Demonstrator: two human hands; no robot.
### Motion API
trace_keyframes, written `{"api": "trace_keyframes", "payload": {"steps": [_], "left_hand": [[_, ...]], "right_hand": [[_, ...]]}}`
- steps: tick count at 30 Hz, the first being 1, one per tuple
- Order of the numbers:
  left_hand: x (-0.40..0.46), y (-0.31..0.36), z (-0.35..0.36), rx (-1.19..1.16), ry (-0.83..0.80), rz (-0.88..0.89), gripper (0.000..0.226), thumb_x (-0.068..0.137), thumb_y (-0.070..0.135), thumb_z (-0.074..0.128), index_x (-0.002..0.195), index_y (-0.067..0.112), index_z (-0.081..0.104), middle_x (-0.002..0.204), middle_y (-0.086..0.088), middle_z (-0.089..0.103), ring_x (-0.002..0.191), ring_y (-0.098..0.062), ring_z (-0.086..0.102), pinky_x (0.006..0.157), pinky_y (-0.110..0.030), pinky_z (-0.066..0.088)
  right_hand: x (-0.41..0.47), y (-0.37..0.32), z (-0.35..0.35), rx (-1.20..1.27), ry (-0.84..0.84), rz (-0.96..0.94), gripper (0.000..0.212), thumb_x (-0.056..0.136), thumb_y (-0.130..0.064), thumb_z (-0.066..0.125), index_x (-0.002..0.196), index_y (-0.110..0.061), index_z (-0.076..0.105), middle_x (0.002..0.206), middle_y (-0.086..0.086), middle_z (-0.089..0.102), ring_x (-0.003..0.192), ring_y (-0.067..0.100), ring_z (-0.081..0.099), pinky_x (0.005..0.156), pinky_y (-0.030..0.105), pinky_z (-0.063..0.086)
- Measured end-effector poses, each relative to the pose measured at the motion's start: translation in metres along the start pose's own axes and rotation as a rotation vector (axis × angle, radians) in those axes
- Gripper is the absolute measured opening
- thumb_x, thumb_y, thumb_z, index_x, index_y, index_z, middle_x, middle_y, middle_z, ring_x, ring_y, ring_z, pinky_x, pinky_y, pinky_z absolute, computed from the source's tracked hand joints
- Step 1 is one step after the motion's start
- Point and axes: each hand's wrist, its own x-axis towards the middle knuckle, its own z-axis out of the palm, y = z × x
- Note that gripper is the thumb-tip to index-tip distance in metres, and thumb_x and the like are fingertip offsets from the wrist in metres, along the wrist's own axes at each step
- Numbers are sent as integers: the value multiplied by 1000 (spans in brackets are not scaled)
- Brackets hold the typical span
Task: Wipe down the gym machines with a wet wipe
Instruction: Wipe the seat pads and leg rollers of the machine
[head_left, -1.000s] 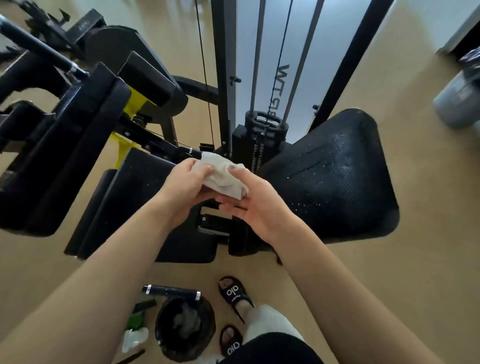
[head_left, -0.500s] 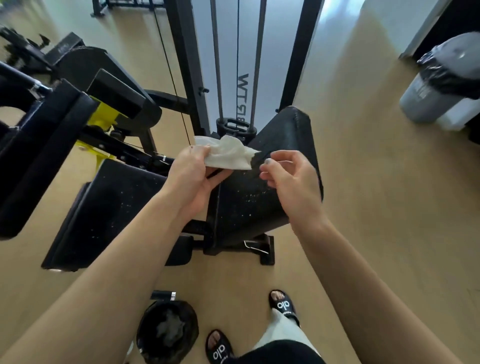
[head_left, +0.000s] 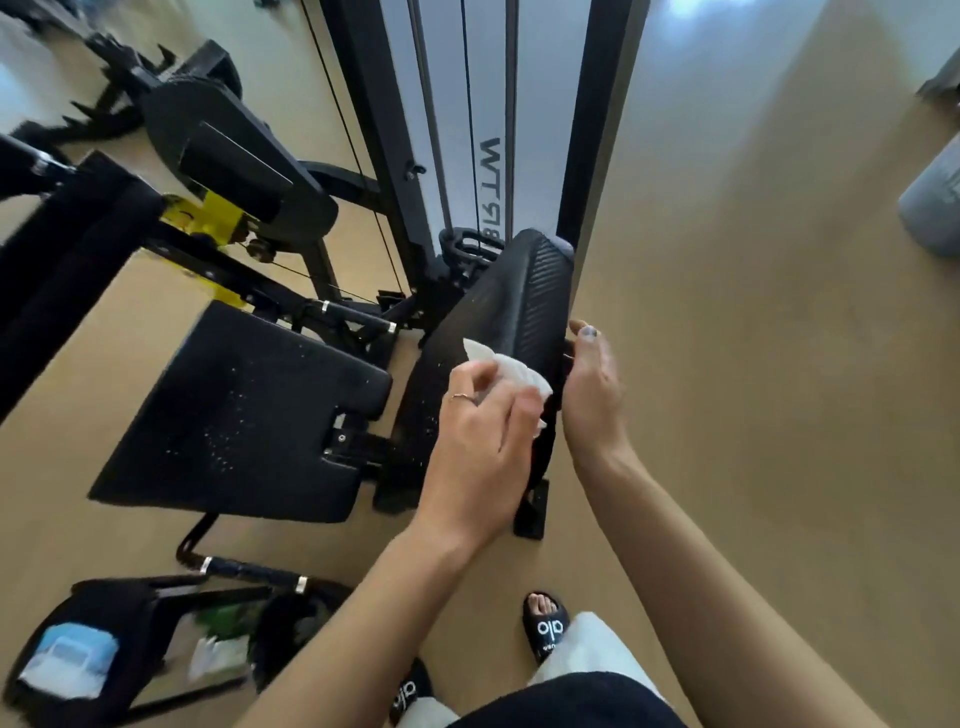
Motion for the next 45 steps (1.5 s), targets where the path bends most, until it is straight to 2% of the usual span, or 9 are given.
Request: {"api": "trace_keyframes", "payload": {"steps": [5, 10, 13, 20, 23, 28, 35, 39, 45], "left_hand": [[-9, 3, 13, 82, 197, -38, 8, 104, 24, 52, 103, 16, 51, 119, 8, 45, 107, -9, 49, 92, -35, 48], [17, 10, 17, 183, -21, -157, 63, 107, 32, 40, 160, 13, 13, 166, -3, 16, 153, -12, 13, 124, -25, 17], [40, 14, 17, 198, -104, -233, 64, 108, 37, 32, 162, 12, 7, 169, -3, 9, 155, -10, 6, 118, -17, 5], [124, 13, 20, 128, -132, -318, 44, 108, 34, 34, 132, -1, 46, 139, -12, 50, 134, -26, 45, 113, -35, 35], [75, 14, 15, 135, -122, -267, 58, 109, 41, 28, 159, 12, 21, 161, 6, 27, 150, -4, 17, 118, -18, 14], [7, 8, 6, 97, -145, -319, 68, 101, 55, 22, 161, 33, 0, 167, 22, 0, 148, 13, -3, 112, -4, 0], [146, 6, 20, 123, -205, -291, 60, 110, 36, 29, 159, 4, 17, 166, -6, 21, 155, -20, 14, 126, -33, 10], [218, 11, 30, 110, -200, -292, 33, 109, 28, 31, 117, 3, 50, 126, -18, 55, 125, -30, 50, 114, -41, 33], [117, 8, 15, 40, -197, -216, 60, 110, 36, 29, 163, 20, 4, 170, 4, 6, 154, -3, 2, 128, -31, 5]], "right_hand": [[15, 8, 5, -37, -47, -31, 42, 109, -40, 27, 127, -26, 62, 119, -11, 64, 118, 11, 56, 109, 38, 41], [31, 7, 15, -61, -71, -54, 45, 110, -39, 25, 130, -16, 57, 125, -11, 62, 128, 13, 50, 107, 26, 37], [36, 6, 21, -45, -58, -43, 60, 102, -51, 23, 143, -18, 52, 140, -2, 59, 132, 16, 50, 116, 38, 35], [47, 9, 17, -18, -78, -9, 40, 110, -34, 30, 136, -18, 56, 110, -15, 63, 116, 14, 55, 94, 11, 38], [65, -3, 20, 23, -89, 38, 47, 106, -41, 25, 126, -14, 58, 112, 1, 66, 107, 18, 59, 97, 38, 45], [82, -14, 30, -9, -78, 31, 46, 110, -37, 22, 130, -11, 55, 114, 3, 64, 108, 19, 57, 97, 36, 43], [94, -11, 35, -2, -3, 41, 42, 110, -31, 28, 119, -6, 60, 87, -5, 59, 84, 15, 53, 75, 28, 34], [93, -14, 33, -8, -1, 36, 41, 110, -32, 28, 119, -7, 60, 98, 5, 68, 92, 22, 59, 78, 32, 38], [87, -8, 33, -23, -10, 5, 43, 110, -35, 28, 121, -7, 59, 92, -2, 62, 91, 18, 58, 82, 36, 43]]}}
